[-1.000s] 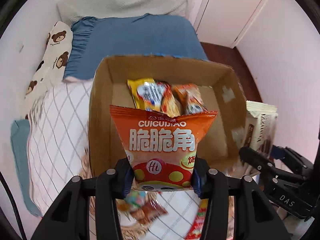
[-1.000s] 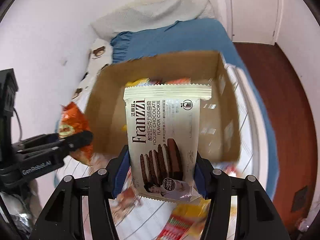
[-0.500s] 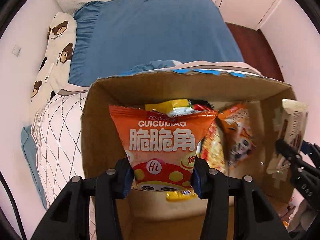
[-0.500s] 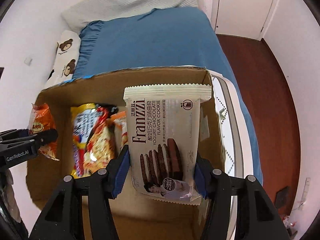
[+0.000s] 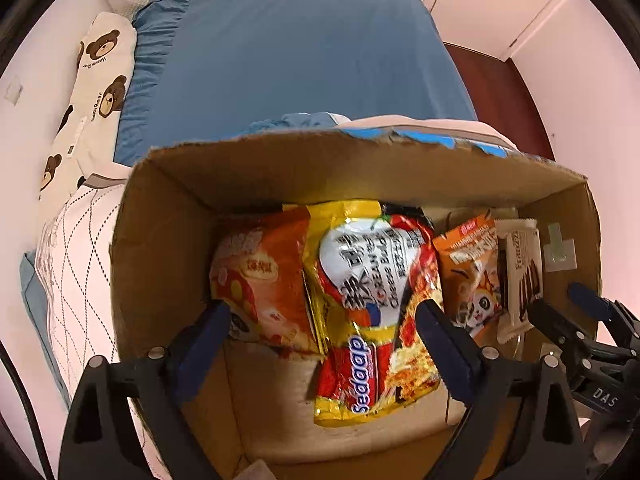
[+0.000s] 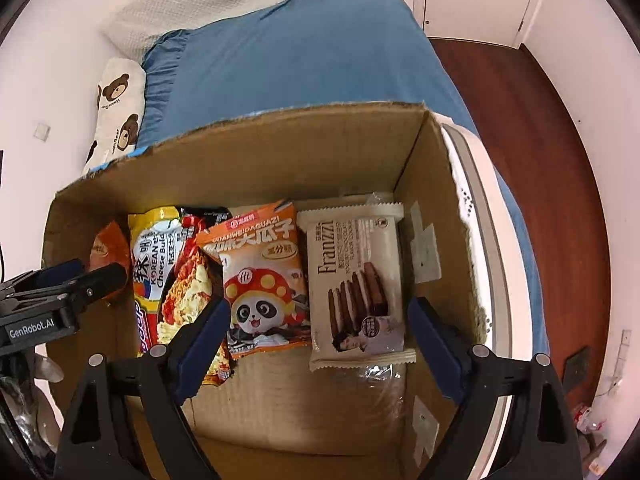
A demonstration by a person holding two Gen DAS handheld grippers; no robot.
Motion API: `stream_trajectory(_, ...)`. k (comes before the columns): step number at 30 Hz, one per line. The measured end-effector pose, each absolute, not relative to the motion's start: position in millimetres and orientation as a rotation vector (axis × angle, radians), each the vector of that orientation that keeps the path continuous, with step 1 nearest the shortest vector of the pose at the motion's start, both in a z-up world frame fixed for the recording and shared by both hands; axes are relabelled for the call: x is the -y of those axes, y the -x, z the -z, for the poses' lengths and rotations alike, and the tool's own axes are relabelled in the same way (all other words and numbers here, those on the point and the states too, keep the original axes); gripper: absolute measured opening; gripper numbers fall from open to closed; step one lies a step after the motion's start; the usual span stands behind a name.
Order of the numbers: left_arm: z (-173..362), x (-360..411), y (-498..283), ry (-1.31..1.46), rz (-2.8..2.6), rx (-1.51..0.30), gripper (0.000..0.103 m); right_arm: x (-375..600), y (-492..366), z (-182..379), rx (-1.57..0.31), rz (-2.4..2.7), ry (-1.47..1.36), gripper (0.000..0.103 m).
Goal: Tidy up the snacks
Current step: 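Carry both packs into the box and open both tools, then grasp the red sauce packet with left tool while right tool grasps yellow cracker bag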
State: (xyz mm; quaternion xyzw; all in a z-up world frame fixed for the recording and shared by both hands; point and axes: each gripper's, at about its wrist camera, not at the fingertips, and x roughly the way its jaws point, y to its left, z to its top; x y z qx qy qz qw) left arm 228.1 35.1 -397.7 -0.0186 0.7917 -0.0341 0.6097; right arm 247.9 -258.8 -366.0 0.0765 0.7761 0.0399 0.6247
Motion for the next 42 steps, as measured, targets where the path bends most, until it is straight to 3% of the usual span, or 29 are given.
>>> stream_trajectory(16, 316, -37, -155, 0.089, 0.023, -1.59, 0.095, 243, -197, 306, -1.697, -0.115, -0.135, 0.092)
stream_trajectory(29, 229, -39, -92, 0.072, 0.018, -1.387, 0.095, 233, -138, 218, -1.494, -0.136, -0.069, 0.092)
stream_trajectory(42, 167, -30, -32, 0.041, 0.047, -1.286, 0.095, 246, -86, 139, -1.385, -0.161, -0.219, 0.092)
